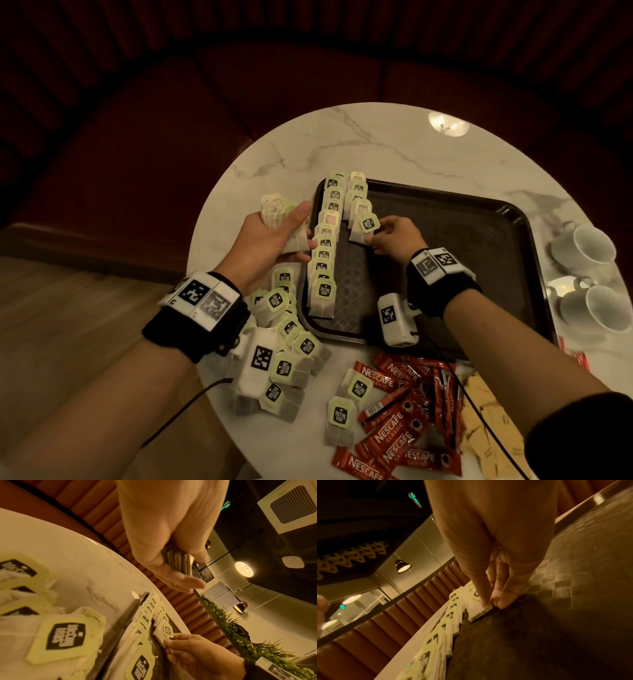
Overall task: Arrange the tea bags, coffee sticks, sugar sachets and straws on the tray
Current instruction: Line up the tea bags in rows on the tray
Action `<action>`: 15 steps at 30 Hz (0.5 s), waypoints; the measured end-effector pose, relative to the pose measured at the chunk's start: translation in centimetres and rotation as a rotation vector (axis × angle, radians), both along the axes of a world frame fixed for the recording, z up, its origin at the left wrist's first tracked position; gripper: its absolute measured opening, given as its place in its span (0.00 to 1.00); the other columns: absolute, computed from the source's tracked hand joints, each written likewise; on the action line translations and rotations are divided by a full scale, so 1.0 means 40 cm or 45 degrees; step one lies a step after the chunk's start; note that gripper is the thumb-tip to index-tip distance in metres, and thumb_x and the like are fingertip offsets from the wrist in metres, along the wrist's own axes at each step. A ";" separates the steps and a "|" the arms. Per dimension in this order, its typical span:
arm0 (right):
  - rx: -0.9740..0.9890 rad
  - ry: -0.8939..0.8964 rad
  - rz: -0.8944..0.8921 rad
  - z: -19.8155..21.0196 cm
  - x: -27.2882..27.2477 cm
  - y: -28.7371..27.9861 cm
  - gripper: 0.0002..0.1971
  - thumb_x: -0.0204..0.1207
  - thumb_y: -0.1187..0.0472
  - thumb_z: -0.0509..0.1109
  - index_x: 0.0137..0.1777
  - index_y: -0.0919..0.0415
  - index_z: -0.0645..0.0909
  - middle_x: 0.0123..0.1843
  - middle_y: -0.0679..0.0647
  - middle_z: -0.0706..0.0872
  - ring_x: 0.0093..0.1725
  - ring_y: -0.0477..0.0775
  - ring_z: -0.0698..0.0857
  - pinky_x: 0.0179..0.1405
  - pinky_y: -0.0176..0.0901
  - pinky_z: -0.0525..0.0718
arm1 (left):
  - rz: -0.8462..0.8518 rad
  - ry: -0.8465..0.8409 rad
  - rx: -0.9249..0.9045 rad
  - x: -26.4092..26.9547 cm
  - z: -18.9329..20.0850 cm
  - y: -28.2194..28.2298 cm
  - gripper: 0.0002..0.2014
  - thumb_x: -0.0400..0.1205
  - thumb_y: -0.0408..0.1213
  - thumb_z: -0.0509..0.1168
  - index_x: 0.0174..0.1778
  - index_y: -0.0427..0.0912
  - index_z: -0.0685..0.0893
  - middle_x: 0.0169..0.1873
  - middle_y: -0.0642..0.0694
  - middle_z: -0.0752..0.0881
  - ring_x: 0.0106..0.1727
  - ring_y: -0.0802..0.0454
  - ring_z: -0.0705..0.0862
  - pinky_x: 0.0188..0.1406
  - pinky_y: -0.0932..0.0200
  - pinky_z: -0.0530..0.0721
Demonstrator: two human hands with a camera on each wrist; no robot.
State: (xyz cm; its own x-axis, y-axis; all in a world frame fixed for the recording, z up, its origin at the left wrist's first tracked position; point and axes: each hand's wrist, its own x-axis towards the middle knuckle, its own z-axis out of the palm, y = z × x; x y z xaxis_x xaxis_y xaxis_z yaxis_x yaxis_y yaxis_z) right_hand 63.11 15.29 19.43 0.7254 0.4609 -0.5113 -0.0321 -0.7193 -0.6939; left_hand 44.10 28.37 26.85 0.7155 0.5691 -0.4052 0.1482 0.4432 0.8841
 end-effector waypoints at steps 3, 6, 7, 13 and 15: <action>0.024 -0.017 0.008 -0.003 -0.007 0.010 0.18 0.75 0.66 0.77 0.64 0.62 0.82 0.40 0.48 0.84 0.45 0.54 0.88 0.61 0.56 0.87 | 0.007 0.007 0.001 -0.002 -0.001 0.002 0.22 0.70 0.50 0.70 0.48 0.34 0.83 0.28 0.48 0.89 0.35 0.51 0.90 0.25 0.63 0.87; 0.078 -0.002 -0.001 0.000 -0.016 0.021 0.12 0.75 0.66 0.77 0.57 0.58 0.82 0.39 0.47 0.84 0.45 0.53 0.87 0.61 0.54 0.87 | 0.011 0.015 0.002 -0.002 -0.004 0.002 0.22 0.71 0.50 0.70 0.48 0.34 0.83 0.28 0.47 0.89 0.35 0.51 0.90 0.25 0.63 0.87; 0.097 0.008 -0.010 0.002 -0.020 0.024 0.12 0.75 0.67 0.77 0.55 0.57 0.82 0.38 0.47 0.84 0.45 0.53 0.87 0.61 0.54 0.87 | 0.013 0.019 0.002 -0.001 -0.006 0.002 0.21 0.72 0.50 0.70 0.47 0.34 0.83 0.28 0.47 0.89 0.34 0.51 0.90 0.25 0.62 0.87; 0.141 0.041 -0.008 0.003 -0.028 0.029 0.12 0.76 0.66 0.76 0.57 0.58 0.81 0.41 0.49 0.85 0.46 0.53 0.87 0.62 0.53 0.87 | 0.016 0.049 -0.001 0.003 -0.013 0.005 0.16 0.80 0.47 0.68 0.46 0.34 0.83 0.28 0.47 0.89 0.34 0.51 0.90 0.26 0.62 0.88; 0.122 0.043 -0.002 0.002 -0.024 0.025 0.15 0.76 0.66 0.77 0.62 0.63 0.83 0.41 0.49 0.85 0.45 0.52 0.88 0.62 0.54 0.87 | 0.006 0.049 -0.017 0.004 -0.011 0.004 0.18 0.79 0.48 0.68 0.48 0.33 0.83 0.29 0.47 0.89 0.35 0.51 0.91 0.25 0.63 0.87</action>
State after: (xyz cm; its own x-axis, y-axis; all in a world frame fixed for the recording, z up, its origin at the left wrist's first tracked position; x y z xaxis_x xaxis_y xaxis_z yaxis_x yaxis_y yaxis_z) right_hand 62.16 16.28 19.52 0.7091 0.5077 -0.4893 -0.0578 -0.6498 -0.7579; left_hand 44.25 28.53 26.42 0.6967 0.5666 -0.4400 0.1798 0.4558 0.8717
